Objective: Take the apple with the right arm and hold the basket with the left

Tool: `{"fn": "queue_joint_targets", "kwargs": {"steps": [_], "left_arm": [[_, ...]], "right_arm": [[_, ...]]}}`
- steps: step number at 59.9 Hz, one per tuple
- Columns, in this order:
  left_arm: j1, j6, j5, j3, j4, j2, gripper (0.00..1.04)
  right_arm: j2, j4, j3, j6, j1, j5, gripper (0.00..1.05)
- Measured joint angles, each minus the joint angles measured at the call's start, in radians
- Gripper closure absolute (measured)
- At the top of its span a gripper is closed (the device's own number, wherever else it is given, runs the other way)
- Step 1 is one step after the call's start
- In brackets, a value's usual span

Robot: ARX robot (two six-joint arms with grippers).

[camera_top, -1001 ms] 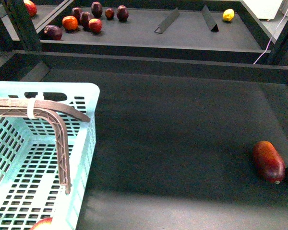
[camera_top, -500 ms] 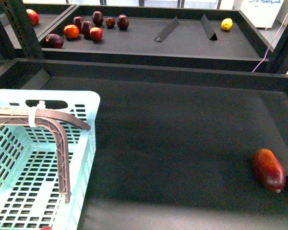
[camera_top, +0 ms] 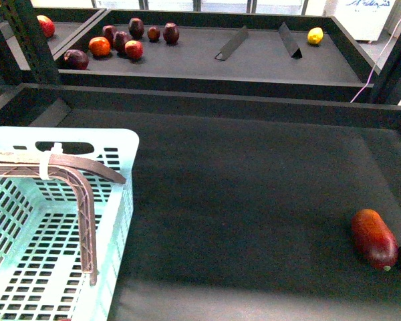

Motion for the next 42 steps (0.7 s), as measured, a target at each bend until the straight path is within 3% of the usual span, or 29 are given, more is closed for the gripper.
{"fn": "queue_joint_targets", "kwargs": {"steps": [42], "left_arm": [[0.0,0.0,0.0,0.0,-0.297,-0.302,1.02]], "right_arm": [[0.0,0.0,0.0,0.0,0.0,0.0,0.09]]}}
